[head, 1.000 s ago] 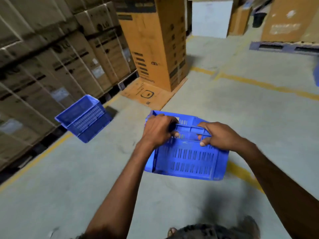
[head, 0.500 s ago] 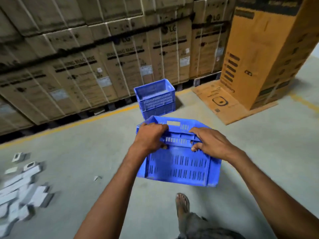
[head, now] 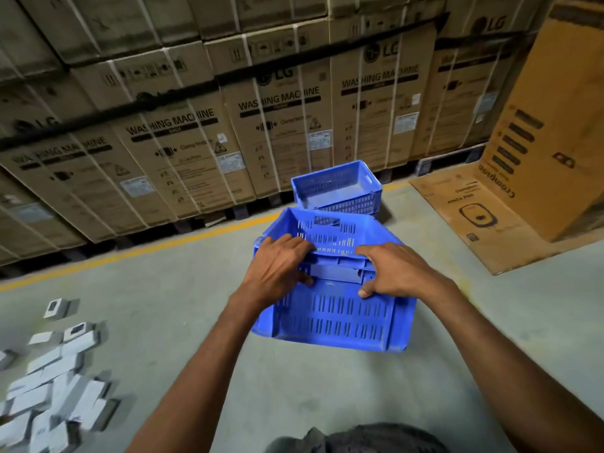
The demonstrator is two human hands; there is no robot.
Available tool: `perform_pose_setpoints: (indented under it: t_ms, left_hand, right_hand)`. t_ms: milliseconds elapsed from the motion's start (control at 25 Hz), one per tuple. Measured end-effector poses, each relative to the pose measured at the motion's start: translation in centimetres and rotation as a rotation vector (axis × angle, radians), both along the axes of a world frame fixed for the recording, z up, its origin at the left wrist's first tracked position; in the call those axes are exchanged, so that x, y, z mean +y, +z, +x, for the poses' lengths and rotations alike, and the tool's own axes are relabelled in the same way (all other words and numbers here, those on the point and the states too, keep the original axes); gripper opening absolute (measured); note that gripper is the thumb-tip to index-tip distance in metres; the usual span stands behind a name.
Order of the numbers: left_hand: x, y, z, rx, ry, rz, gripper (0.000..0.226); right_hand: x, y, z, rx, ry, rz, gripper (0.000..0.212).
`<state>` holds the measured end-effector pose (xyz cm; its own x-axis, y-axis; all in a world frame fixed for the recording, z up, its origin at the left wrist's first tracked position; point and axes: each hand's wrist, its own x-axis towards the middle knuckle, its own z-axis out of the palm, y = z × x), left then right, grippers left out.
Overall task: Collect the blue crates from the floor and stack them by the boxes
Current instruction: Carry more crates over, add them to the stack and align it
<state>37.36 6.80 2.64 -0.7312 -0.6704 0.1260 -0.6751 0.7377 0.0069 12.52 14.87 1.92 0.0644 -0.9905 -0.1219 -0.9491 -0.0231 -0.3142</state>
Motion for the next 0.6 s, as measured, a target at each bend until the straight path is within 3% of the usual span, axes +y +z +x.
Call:
perform_pose_setpoints:
  t_ms: [240, 440, 520, 600]
  left_hand:
    - [-17.4, -1.6, 5.4, 0.009, -0.123, -0.129, 0.059]
    - [-31.3, -0.5, 8.2, -0.046, -0.204, -0.025, 0.064]
    - [-36.4, 1.3, 8.1, -0.005, -0.229, -0.003, 0.072]
    - [-41.1, 2.2, 7.6, 0.100, -0.166, 0.007, 0.098]
  right_hand:
    - [-14.8, -2.3, 6.1, 0.015, -0.118, -0.029, 0.064]
    - [-24.5, -3.1, 12.4, 0.026, -0.332, -0.115, 0.052]
    - [-27.8, -2.6, 13.3, 0.000, -0.428, -0.123, 0.053]
    - [-30.9, -2.4, 13.2, -0.054, -0.550, -0.127, 0.056]
